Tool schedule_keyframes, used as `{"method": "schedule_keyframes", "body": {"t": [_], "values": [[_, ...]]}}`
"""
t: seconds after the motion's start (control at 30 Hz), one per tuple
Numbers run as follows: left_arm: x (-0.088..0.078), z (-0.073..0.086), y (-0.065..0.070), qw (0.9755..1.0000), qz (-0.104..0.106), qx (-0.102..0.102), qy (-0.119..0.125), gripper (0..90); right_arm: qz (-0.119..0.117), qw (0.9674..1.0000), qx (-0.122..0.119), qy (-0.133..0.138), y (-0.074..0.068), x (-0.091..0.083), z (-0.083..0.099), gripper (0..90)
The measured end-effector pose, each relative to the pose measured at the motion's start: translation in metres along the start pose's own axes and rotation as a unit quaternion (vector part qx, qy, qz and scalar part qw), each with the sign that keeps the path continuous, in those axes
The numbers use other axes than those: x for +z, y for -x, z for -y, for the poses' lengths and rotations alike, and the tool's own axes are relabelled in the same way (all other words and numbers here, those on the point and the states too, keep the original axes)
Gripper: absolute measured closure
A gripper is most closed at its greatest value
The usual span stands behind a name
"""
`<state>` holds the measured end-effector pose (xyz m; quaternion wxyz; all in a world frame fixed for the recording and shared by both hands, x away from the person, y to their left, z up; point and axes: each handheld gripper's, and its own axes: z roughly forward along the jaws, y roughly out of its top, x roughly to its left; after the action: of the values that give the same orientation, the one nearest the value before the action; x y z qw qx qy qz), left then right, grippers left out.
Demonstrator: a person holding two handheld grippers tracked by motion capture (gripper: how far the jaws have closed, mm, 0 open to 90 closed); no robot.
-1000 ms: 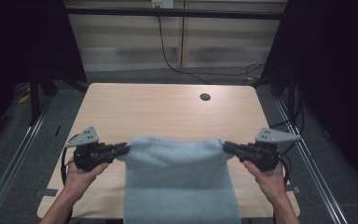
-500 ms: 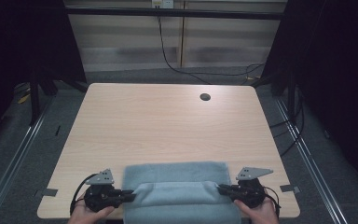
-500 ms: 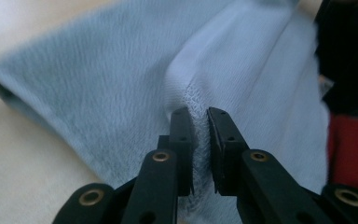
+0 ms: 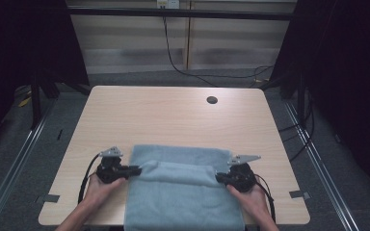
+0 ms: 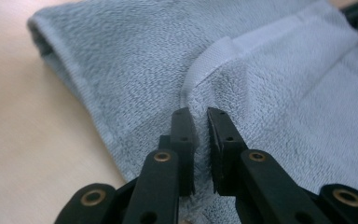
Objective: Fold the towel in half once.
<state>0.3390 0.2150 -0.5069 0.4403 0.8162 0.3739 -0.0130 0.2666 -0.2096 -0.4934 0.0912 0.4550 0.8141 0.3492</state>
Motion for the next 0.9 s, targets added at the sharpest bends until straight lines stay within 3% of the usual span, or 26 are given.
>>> {"method": "schedule_keyframes", "body": {"t": [0.1,0.37,0.63,0.8,0.9], "values": [[0.007,-0.015,-0.010,0.9994,-0.027,0.020,-0.003,81.8,0.012,0.9999,-0.002,-0.004,0.010,0.012,-0.017,85.2],[0.025,-0.052,-0.047,0.9969,-0.078,0.004,-0.001,81.5,0.022,0.9994,0.022,0.017,0.040,0.045,-0.054,85.2],[0.038,-0.070,-0.074,0.9951,-0.095,-0.020,0.021,81.4,0.046,0.9980,0.036,0.025,0.059,0.068,-0.083,85.3],[0.045,-0.081,-0.080,0.9934,-0.113,-0.017,0.015,81.4,0.070,0.9959,0.049,0.030,0.069,0.080,-0.097,85.3],[0.049,-0.085,-0.082,0.9925,-0.117,-0.027,0.023,81.4,0.079,0.9938,0.068,0.040,0.076,0.084,-0.101,85.3]]}}
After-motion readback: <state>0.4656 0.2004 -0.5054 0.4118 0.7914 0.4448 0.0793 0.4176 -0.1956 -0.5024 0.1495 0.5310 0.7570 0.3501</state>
